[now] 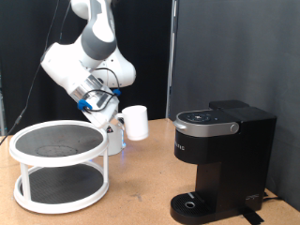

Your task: Make a cup of coffee with the keurig machine

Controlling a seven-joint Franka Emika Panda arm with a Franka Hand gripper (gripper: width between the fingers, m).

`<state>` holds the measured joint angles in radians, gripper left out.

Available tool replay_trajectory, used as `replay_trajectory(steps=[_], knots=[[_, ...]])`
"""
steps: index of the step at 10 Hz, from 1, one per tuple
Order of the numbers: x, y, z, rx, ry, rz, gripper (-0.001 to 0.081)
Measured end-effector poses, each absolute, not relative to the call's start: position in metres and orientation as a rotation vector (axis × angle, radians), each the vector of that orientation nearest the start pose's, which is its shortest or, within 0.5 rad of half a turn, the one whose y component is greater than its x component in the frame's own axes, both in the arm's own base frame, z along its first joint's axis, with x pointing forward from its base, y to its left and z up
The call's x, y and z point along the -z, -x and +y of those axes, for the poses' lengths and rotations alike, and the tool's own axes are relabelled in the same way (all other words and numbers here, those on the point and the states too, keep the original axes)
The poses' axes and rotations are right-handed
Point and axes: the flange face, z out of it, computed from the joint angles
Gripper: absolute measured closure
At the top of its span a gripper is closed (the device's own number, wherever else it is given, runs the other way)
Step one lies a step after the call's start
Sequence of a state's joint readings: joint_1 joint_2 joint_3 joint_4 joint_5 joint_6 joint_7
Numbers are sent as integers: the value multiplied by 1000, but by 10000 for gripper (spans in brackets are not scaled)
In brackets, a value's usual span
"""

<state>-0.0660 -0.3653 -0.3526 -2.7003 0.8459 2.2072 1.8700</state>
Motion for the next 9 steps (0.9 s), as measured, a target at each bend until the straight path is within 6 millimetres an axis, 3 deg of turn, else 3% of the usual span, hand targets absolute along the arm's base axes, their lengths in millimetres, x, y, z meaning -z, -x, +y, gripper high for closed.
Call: replay_trajectory(steps=[2,5,9], knots=[[-329,-374,-114,-865,417,2579,804],[-324,-371,-113,-868,409,2612,804],[-294,-385,-108,-817,344,2735,804]])
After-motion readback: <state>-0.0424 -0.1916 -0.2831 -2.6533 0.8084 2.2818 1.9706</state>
